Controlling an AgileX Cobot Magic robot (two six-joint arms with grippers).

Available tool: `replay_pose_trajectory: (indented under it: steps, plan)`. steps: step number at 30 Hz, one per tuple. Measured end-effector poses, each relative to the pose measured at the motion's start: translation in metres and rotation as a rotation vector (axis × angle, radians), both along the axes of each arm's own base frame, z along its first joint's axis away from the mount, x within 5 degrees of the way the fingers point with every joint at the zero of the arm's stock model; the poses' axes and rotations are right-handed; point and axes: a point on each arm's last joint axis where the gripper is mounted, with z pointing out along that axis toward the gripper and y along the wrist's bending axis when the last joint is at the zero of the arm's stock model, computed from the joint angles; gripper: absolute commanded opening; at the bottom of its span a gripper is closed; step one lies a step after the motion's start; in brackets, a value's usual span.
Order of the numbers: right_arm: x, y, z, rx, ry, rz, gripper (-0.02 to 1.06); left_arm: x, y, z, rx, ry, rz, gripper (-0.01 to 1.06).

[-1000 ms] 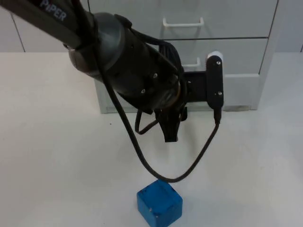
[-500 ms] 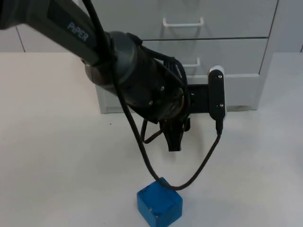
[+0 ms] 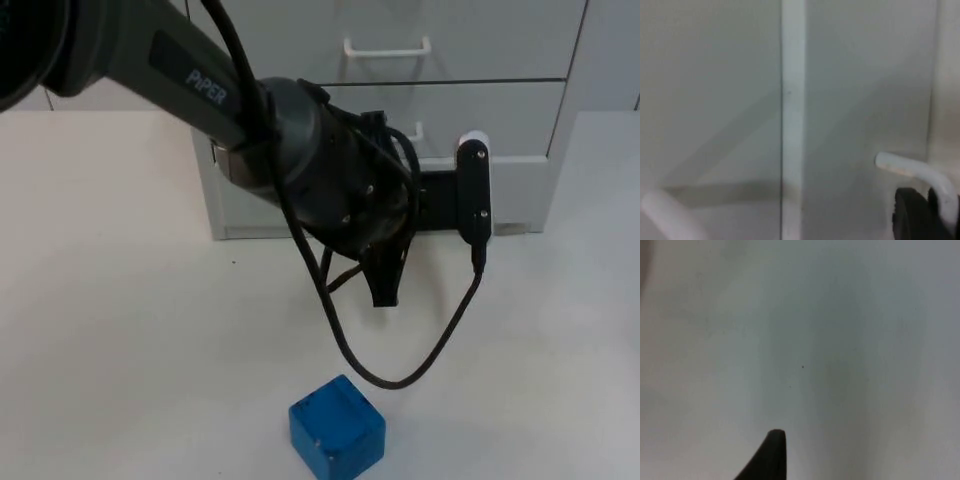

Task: Open the drawer with the left hand, place the block into the drawer with the right hand, then close the drawer with the left hand.

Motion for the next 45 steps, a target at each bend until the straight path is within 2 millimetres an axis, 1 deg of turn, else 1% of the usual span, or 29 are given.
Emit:
replay_pose_trajectory:
  steps: [7,8,9,11,12,13,14,15,16,19,23,34,37,38,41,42,43,45]
  plan:
    - [0.0,0.0,0.0,0.0,0.0,0.0,1.05,-0.008,-0.006,0.002,0.066,0.025,-0.008,0.0]
    - [0.0,0.0,0.0,0.0,0.0,0.0,1.05,-0.016,-0.009,0.005,0.1,0.05,-0.012,0.0]
    - [0.0,0.0,0.0,-0.002,0.0,0.0,1.05,-0.022,-0.011,0.009,0.109,0.069,-0.014,0.0]
    - [0.001,0.0,0.0,-0.001,-0.007,0.001,1.05,-0.039,-0.014,0.012,0.114,0.152,-0.005,0.0]
    - [0.001,0.0,0.0,-0.001,-0.007,0.001,1.05,-0.039,-0.014,0.012,0.114,0.152,-0.005,0.0]
    - [0.001,0.0,0.001,-0.001,-0.011,0.001,1.05,-0.048,-0.015,0.014,0.123,0.195,-0.013,0.0]
    - [0.001,0.0,0.001,-0.001,-0.013,0.001,1.05,-0.056,-0.016,0.014,0.122,0.234,-0.016,0.0]
    - [0.001,0.0,0.001,-0.001,-0.013,0.001,1.05,-0.056,-0.016,0.014,0.122,0.234,-0.016,0.0]
    - [0.001,0.0,0.001,-0.001,-0.015,0.001,1.05,-0.07,-0.015,0.013,0.117,0.302,-0.013,0.0]
    - [0.001,0.0,0.001,-0.001,-0.017,0.001,1.05,-0.088,-0.015,0.011,0.134,0.378,-0.034,0.0]
    - [0.001,0.0,0.001,-0.001,-0.017,0.001,1.05,-0.093,-0.014,0.008,0.148,0.405,-0.04,0.0]
    - [0.001,0.0,0.001,0.001,-0.019,0.0,1.05,-0.095,-0.014,0.009,0.16,0.422,-0.055,0.0]
    - [0.002,0.0,0.001,0.001,-0.021,0.0,1.05,-0.094,-0.014,0.009,0.158,0.423,-0.052,0.02]
    - [0.002,0.0,0.001,0.001,-0.021,0.0,1.05,-0.094,-0.014,0.01,0.16,0.422,-0.057,0.07]
    - [0.002,0.0,0.001,0.001,-0.021,0.0,1.05,-0.095,-0.013,0.011,0.176,0.42,-0.066,0.36]
    - [0.002,0.0,0.001,0.001,-0.021,0.0,1.05,-0.096,-0.012,0.012,0.182,0.426,-0.059,0.36]
    - [0.002,0.0,0.001,0.001,-0.021,0.0,1.05,-0.097,-0.011,0.014,0.189,0.431,-0.053,0.46]
    - [0.002,0.0,0.001,0.001,-0.021,0.0,1.05,-0.098,-0.011,0.02,0.193,0.431,-0.046,0.6]
